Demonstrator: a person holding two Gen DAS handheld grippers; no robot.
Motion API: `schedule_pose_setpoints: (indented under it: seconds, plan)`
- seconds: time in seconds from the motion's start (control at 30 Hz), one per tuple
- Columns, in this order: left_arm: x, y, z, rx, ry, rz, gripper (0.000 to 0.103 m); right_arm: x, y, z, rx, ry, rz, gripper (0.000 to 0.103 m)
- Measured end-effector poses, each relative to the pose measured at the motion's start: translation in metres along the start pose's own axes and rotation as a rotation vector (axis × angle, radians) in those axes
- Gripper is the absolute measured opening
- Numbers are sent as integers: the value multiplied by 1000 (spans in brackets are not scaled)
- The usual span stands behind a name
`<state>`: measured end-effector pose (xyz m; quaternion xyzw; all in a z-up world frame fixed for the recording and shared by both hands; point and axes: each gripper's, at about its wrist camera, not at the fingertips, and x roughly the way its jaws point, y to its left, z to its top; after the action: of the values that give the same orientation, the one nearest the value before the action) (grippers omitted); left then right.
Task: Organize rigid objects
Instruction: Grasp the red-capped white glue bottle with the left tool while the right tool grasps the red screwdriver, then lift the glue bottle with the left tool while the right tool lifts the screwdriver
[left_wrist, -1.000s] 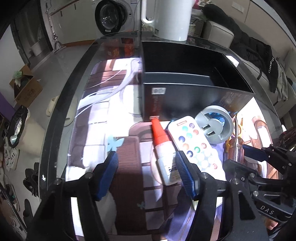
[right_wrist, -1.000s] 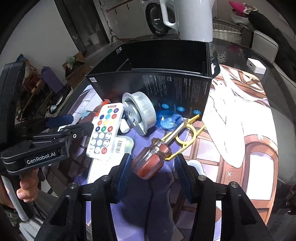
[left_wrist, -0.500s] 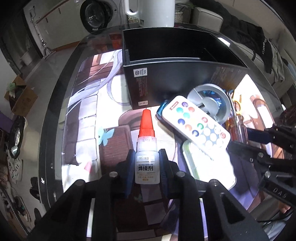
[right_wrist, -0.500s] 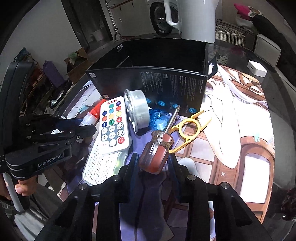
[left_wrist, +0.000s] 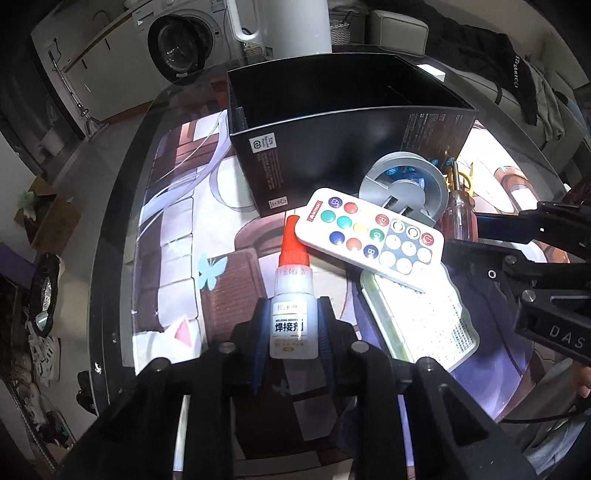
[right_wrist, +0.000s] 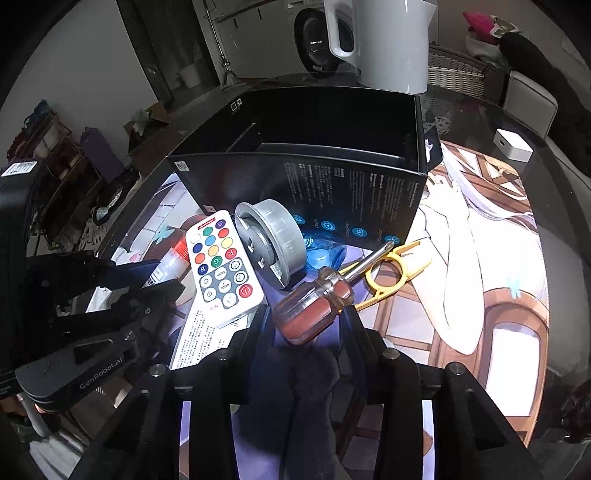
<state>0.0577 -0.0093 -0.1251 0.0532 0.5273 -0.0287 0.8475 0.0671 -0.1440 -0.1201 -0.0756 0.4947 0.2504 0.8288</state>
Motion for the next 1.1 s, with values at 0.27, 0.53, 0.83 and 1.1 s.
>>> schedule_pose_setpoints:
  seconds: [0.27, 0.53, 0.83, 1.1]
  plan:
    - [-12, 7, 0, -38, -12, -69, 19, -16, -8, -16, 6, 34, 33, 35]
    - [-7, 8, -3, -32, 9, -64, 18, -10, 7, -26, -50, 78, 72, 36]
    - [-1, 9, -2, -45, 15, -79, 19, -9, -4, -20, 11, 73, 104, 38]
    - [3, 14, 3, -66, 15, -94, 38, -4, -20, -11, 99, 74, 152, 43]
